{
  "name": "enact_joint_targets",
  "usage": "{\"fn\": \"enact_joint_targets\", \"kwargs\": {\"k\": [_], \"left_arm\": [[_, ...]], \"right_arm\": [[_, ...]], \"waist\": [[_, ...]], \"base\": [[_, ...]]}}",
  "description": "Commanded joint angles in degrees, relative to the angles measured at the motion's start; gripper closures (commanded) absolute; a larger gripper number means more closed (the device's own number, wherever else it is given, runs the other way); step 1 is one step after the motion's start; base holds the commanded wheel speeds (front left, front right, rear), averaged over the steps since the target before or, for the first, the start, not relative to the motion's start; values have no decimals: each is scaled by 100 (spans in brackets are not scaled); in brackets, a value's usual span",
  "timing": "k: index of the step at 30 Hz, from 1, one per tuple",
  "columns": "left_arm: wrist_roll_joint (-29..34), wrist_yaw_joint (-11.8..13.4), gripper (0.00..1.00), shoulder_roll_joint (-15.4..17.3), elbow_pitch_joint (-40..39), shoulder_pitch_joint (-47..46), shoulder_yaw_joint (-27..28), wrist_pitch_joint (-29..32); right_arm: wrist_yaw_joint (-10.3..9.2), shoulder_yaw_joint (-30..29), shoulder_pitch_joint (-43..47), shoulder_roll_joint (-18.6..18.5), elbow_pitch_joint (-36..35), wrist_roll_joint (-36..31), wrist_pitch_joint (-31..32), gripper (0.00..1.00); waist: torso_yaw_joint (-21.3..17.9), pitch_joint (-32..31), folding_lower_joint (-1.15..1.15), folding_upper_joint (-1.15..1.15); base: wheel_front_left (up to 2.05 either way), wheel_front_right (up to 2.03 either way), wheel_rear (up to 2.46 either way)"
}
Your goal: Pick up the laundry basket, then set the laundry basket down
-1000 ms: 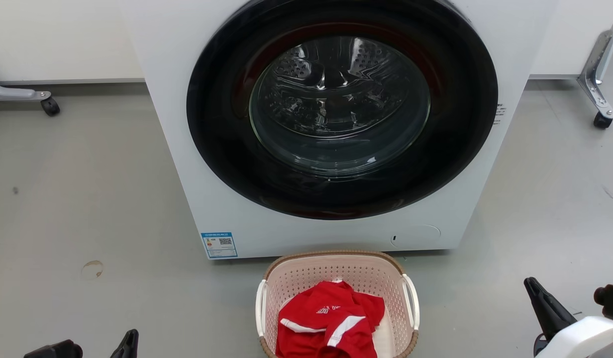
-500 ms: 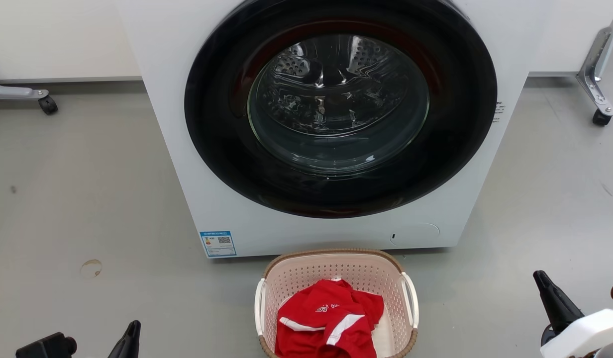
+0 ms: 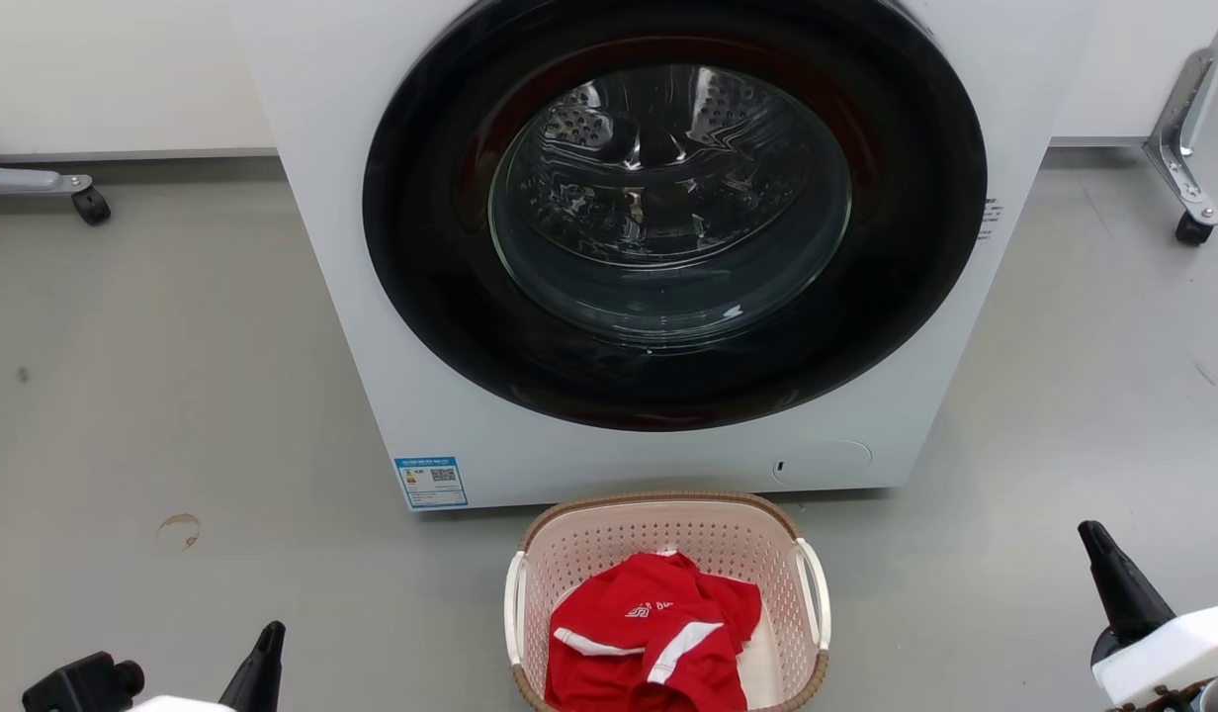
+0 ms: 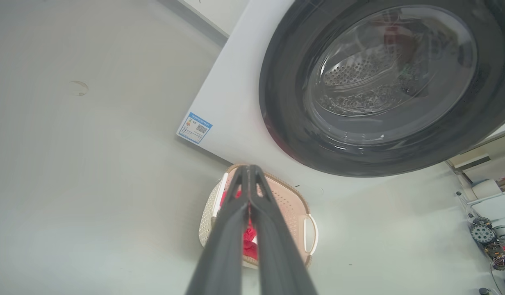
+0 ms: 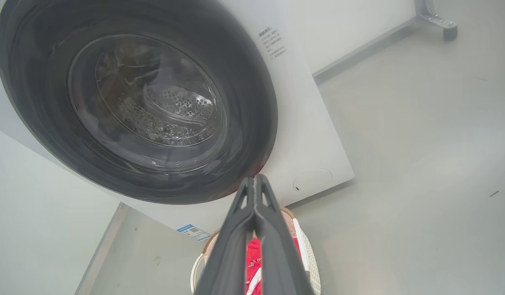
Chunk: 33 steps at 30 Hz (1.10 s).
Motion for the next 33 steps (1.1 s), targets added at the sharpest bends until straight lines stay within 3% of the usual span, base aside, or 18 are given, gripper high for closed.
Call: {"fn": "enact_joint_targets", "kwargs": {"k": [1, 33], "left_arm": [[-119, -107, 100, 35, -53, -390, 251, 7], [-1184, -948, 100, -913, 596, -750, 1164, 241]], "right_arm": [[-8, -51, -311, -118, -83, 201, 24, 100], [-14, -437, -587, -1, 147, 1849, 74, 100]], "waist": [[-3, 5, -1, 0], [-49, 78, -1, 0]], "base": [[0, 0, 0], [0, 0, 0]]}}
